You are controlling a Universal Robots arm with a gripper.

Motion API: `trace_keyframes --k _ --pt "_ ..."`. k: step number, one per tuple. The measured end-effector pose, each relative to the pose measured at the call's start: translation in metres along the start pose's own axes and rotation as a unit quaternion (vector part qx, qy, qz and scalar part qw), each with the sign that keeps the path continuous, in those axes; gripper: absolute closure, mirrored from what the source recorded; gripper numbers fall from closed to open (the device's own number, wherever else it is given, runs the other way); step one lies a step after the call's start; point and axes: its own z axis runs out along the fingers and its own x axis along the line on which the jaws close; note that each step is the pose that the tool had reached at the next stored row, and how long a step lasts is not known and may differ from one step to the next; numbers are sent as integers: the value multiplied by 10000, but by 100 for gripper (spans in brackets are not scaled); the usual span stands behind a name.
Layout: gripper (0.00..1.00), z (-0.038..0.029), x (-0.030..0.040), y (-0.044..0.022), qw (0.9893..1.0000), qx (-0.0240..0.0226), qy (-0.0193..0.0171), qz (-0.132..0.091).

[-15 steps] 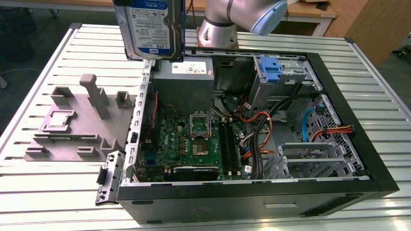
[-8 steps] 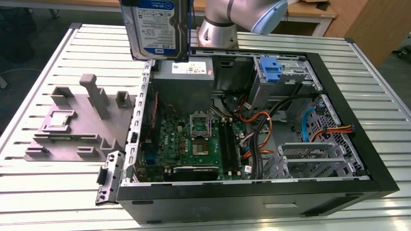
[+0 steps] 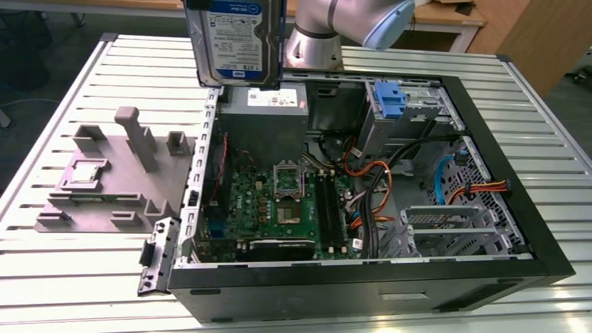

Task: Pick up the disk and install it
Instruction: 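Pick up the disk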

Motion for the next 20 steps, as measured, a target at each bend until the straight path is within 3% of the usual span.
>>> trace_keyframes --k 20 --pt "63 -6 -14 -286 10000 0 0 0"
